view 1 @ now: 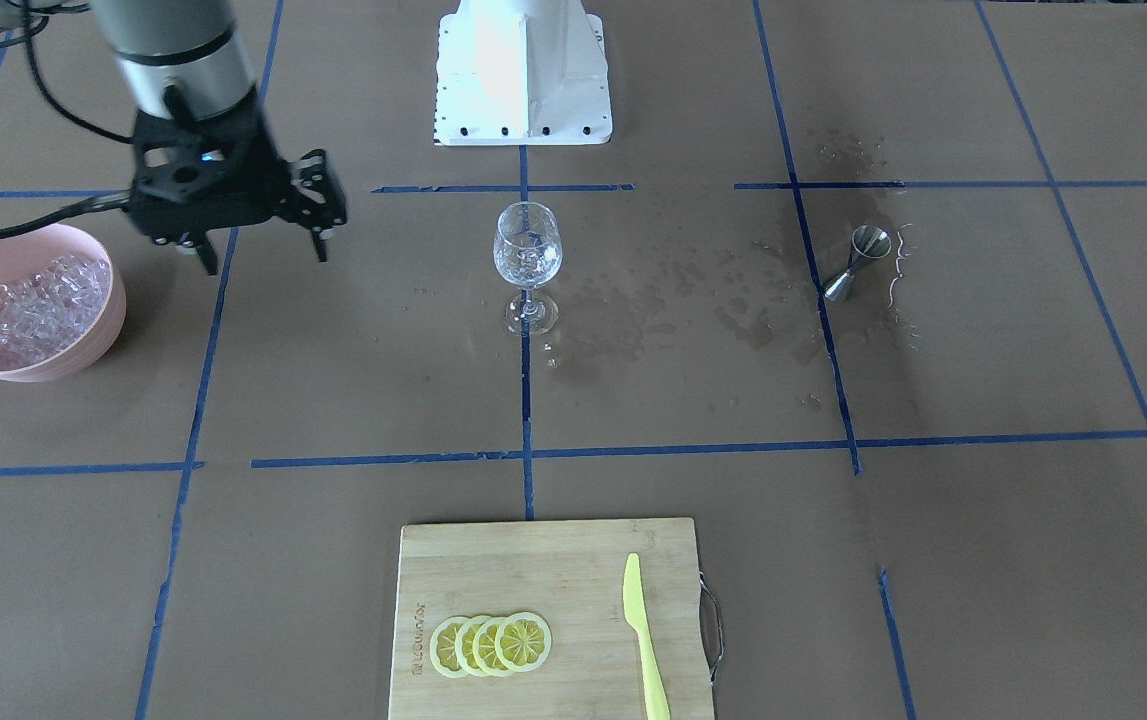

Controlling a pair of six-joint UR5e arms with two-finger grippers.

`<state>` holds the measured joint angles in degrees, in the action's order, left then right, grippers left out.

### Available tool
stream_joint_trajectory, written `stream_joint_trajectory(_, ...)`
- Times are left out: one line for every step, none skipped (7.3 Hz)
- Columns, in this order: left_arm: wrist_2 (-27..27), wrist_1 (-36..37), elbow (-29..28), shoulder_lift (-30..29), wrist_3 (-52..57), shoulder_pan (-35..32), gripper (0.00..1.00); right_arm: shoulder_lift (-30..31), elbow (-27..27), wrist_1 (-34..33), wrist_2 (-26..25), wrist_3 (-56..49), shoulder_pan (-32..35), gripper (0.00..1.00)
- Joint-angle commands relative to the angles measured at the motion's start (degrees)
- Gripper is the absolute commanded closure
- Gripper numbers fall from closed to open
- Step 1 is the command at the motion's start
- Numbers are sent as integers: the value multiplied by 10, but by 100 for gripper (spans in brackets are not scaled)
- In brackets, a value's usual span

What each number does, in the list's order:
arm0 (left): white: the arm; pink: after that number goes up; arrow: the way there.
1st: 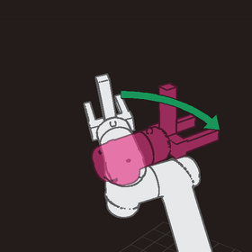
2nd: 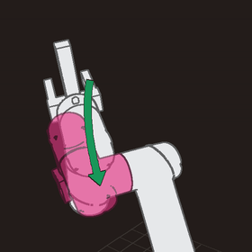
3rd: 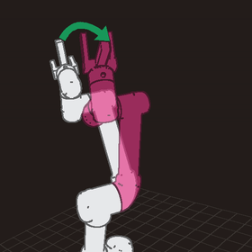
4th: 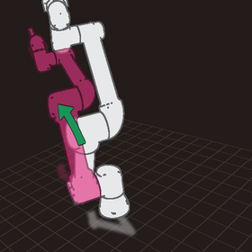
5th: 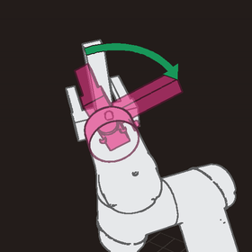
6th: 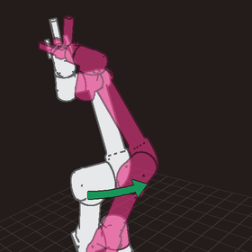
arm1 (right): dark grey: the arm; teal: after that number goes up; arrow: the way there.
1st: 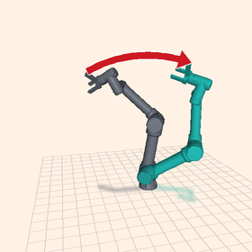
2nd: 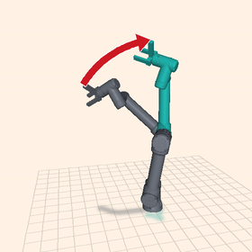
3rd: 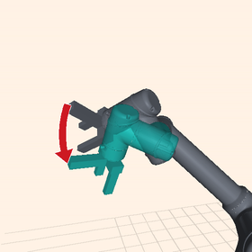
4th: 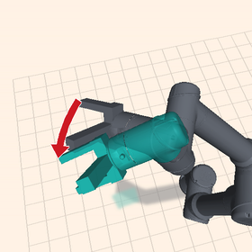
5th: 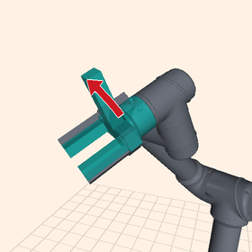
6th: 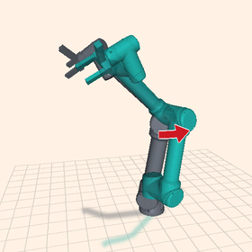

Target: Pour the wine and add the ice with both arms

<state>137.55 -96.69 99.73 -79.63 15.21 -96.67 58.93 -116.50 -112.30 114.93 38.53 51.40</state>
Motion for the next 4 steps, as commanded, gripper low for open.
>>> stream_joint_trajectory(0, 1, 0, 4, 0, 0, 0, 130, 40, 99, 79, -179, 124, 0)
stream_joint_trajectory(1, 4, -4, 4, 0, 0, 0, 155, 82, 109, 94, -261, 175, 0)
stream_joint_trajectory(4, 8, -5, 17, -2, 0, 0, 184, 129, 110, 101, -332, 225, 0)
stream_joint_trajectory(4, 25, -4, 19, -5, 0, 0, 196, 173, 110, 104, -404, 276, 0)
